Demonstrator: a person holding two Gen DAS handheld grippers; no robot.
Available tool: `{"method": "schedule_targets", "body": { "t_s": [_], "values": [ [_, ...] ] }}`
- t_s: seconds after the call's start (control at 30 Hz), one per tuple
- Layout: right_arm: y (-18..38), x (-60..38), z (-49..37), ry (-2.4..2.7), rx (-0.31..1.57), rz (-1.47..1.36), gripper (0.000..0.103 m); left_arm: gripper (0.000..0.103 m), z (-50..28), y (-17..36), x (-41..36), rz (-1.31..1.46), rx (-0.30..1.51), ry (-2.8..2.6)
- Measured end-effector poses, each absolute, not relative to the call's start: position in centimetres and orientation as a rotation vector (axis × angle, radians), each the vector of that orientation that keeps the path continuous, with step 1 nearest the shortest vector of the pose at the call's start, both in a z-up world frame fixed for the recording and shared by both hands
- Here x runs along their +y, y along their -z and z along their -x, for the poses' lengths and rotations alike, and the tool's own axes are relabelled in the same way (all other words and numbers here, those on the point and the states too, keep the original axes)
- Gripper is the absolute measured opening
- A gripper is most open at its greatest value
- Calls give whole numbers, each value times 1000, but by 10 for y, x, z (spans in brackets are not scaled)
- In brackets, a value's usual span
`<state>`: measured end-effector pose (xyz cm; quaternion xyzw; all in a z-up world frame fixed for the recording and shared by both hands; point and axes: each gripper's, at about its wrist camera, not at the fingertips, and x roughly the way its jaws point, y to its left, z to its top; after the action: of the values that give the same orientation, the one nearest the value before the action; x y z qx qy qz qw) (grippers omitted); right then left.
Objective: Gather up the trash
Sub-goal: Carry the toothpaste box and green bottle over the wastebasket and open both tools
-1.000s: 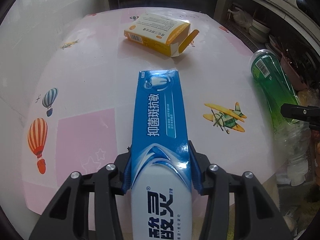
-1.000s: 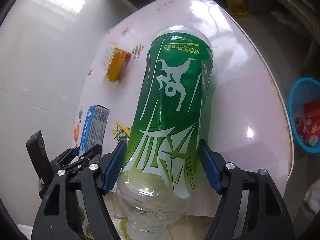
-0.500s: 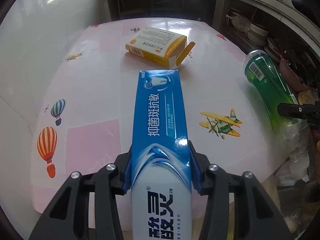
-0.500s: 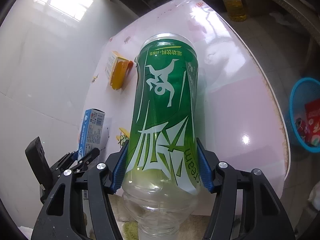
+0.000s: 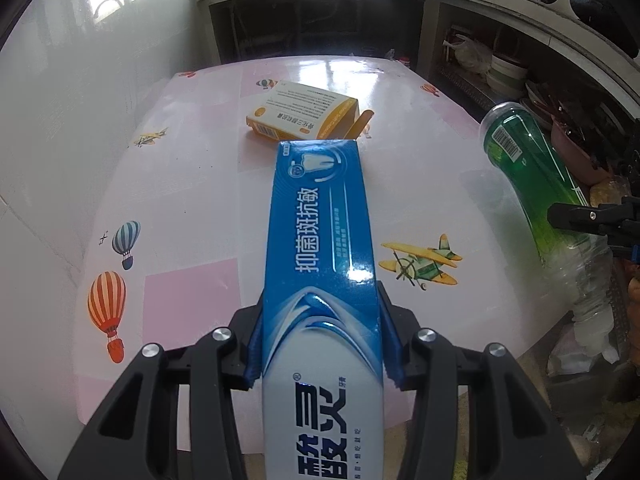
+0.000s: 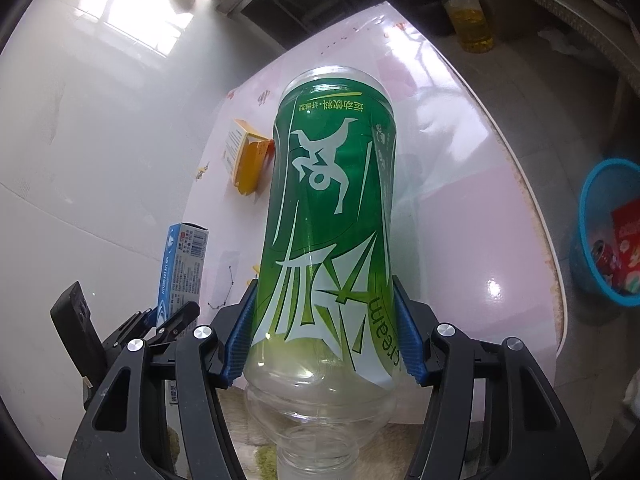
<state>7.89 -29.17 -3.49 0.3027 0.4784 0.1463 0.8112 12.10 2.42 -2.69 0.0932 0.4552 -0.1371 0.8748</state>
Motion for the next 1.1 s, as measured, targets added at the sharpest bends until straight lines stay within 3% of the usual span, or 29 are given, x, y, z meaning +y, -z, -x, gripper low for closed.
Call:
{"method": "schedule_targets", "body": {
  "t_s": [0.47,1.1],
  "values": [
    [32,-335,-51,-277,935,-733,58,45,-115,-3,-26,-247,894,387],
    [54,-470,65,119,791,-942,58,45,-126,-42,-214,-265,904,872]
  ]
}}
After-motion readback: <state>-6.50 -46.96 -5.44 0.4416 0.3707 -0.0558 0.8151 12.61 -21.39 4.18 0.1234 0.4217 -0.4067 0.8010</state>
